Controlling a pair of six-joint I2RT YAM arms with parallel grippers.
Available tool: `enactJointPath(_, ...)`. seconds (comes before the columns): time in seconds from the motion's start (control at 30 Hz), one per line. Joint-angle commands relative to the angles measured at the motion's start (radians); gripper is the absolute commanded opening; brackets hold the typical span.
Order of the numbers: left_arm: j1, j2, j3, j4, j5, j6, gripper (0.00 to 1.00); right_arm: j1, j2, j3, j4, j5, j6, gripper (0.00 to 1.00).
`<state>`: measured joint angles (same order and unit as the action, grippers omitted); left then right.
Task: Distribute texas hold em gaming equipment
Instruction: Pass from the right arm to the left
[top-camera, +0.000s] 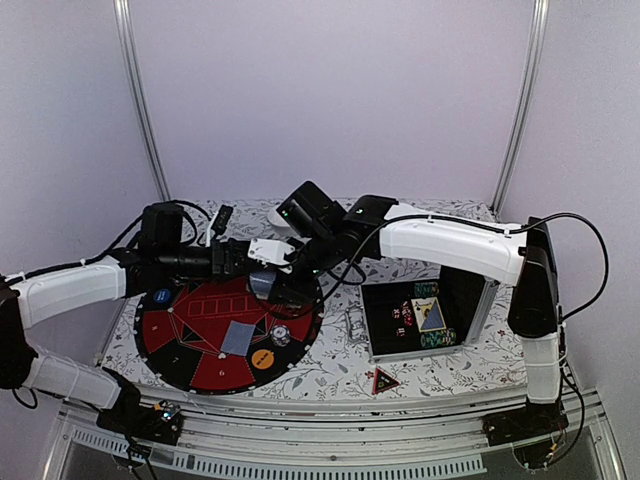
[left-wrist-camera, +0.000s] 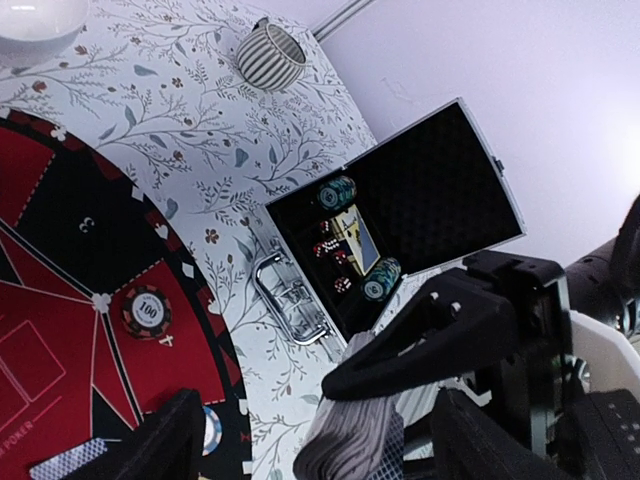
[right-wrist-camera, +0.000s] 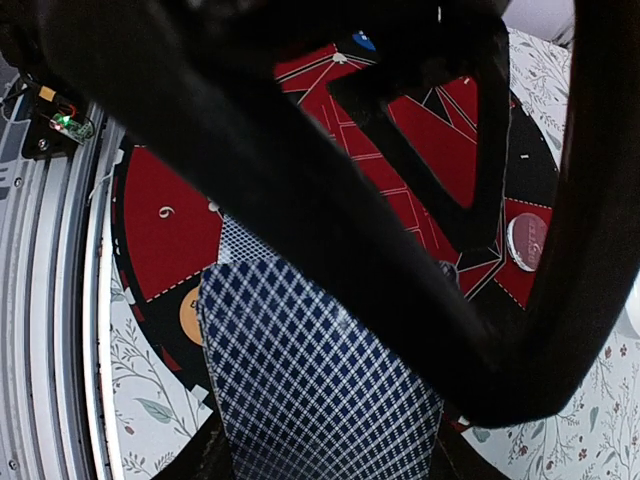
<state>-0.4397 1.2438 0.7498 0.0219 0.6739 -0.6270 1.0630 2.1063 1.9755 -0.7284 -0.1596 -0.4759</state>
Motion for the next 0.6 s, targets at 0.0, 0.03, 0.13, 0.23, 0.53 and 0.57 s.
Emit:
enactJointPath(0.0,-0.020,0.009,-0.033,0.082,0.048,-0.025,0.75,0.008,-0.040,0.008,0.041,0.018,-0.011,0.39)
enactJointPath(0.03,-0.023,0.009,-0.038,0.072,0.044,-0.022,0.72,0.010,-0.040,0.013,0.041,0.025,-0.009,0.39)
enactJointPath(0.13,-0.033,0.003,-0.056,0.071,0.040,-0.018,0.64,0.019,-0.036,0.023,0.043,0.037,-0.007,0.39)
enactJointPath(0.23,-0.049,0.011,-0.063,0.079,0.045,-0.017,0.62,0.031,-0.031,0.026,0.047,0.053,-0.013,0.39)
enactJointPath(0.53,-0.081,0.050,-0.076,0.091,0.059,-0.029,0.60,0.048,-0.032,0.029,0.067,0.098,-0.030,0.39)
enactJointPath(0.57,-0.082,0.056,-0.076,0.098,0.061,-0.033,0.58,0.055,-0.035,0.029,0.069,0.099,-0.034,0.39)
